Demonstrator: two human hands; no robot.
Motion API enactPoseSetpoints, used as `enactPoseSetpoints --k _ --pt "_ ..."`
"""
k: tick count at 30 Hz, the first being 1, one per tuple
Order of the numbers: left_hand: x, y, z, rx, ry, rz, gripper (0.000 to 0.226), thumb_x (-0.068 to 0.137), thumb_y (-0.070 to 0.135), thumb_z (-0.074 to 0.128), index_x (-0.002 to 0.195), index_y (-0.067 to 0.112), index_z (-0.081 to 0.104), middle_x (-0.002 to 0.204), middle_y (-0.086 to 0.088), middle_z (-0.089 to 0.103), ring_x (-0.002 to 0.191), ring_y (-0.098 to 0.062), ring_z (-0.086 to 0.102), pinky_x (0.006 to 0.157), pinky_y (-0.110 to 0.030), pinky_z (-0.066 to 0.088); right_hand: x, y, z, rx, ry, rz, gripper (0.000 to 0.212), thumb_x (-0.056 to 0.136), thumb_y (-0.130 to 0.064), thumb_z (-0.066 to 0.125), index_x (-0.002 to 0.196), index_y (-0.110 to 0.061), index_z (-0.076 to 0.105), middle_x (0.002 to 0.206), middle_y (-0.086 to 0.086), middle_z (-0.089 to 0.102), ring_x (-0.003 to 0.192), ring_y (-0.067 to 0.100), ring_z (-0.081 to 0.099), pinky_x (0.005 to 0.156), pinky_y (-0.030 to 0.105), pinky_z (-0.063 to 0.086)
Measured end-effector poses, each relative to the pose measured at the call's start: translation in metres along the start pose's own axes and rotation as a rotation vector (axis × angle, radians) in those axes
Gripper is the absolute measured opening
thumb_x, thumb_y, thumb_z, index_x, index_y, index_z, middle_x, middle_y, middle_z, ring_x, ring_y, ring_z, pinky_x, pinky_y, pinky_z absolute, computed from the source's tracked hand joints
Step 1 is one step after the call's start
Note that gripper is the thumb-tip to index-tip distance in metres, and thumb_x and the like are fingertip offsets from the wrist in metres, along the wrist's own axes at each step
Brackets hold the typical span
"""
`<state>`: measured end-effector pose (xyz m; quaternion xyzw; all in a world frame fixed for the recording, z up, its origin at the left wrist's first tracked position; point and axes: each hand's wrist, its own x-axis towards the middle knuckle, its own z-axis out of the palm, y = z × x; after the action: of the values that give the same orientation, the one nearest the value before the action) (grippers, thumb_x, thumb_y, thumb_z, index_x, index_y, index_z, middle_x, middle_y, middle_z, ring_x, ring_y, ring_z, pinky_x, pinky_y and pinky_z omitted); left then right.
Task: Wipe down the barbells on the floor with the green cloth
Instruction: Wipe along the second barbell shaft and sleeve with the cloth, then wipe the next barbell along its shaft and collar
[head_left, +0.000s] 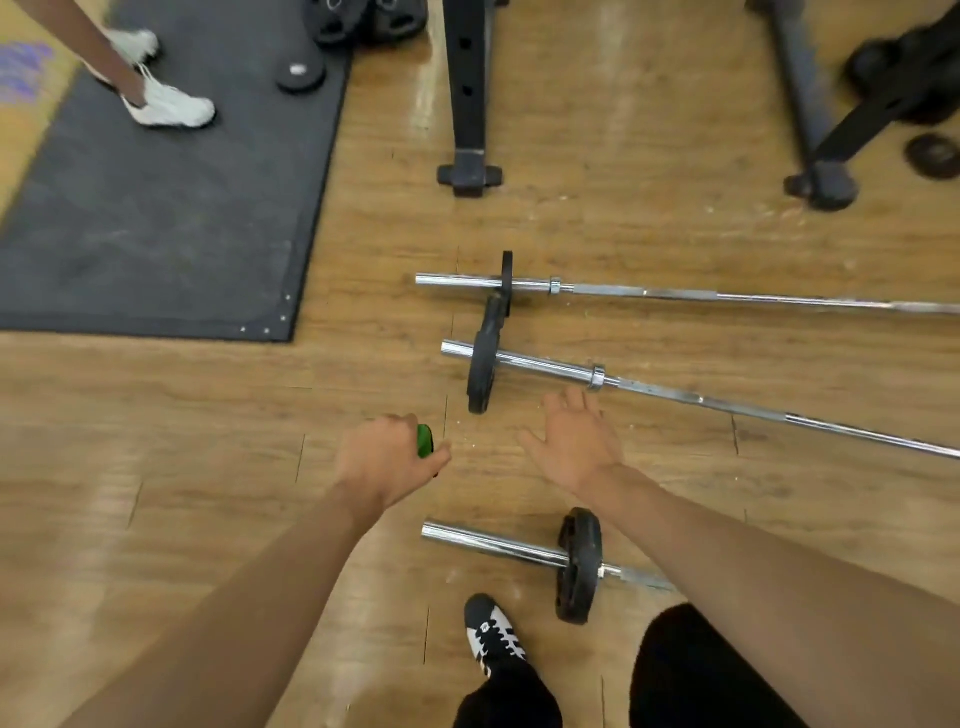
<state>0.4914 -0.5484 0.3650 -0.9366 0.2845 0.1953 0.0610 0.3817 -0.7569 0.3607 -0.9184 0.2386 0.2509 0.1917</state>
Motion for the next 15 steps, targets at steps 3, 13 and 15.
enactPoseSetpoints --k 3,13,15 --pt "0.025 -0.008 -0.014 -0.026 0.049 -0.008 0.054 0.095 0.071 0.046 0.088 0.019 0.057 0.077 0.002 0.059 0.070 -0.024 0.056 0.061 -0.030 0.050 0.010 -0.012 -0.023 0.013 -0.007 0.013 0.066 0.101 -0.062 0.042 0.148 -0.014 0.042 0.148 0.013 0.040 0.138 0.032 0.033 0.112 0.044 0.037" --pt "0.083 -0.014 -0.032 -0.076 0.016 0.008 0.054 0.097 0.069 0.046 0.081 0.018 0.055 0.068 0.005 0.051 0.066 -0.022 0.057 0.052 -0.029 0.038 0.068 0.002 -0.064 -0.124 0.086 -0.078 0.074 0.099 -0.069 0.039 0.151 -0.016 0.042 0.151 0.011 0.043 0.140 0.030 0.037 0.114 0.047 0.036" --pt "0.101 -0.020 -0.039 -0.080 0.006 0.013 0.054 0.096 0.068 0.046 0.081 0.018 0.055 0.069 0.004 0.052 0.067 -0.022 0.059 0.053 -0.029 0.041 0.083 0.001 -0.060 -0.126 0.063 -0.052 0.076 0.099 -0.070 0.038 0.153 -0.016 0.040 0.153 0.012 0.042 0.142 0.031 0.036 0.115 0.046 0.034"
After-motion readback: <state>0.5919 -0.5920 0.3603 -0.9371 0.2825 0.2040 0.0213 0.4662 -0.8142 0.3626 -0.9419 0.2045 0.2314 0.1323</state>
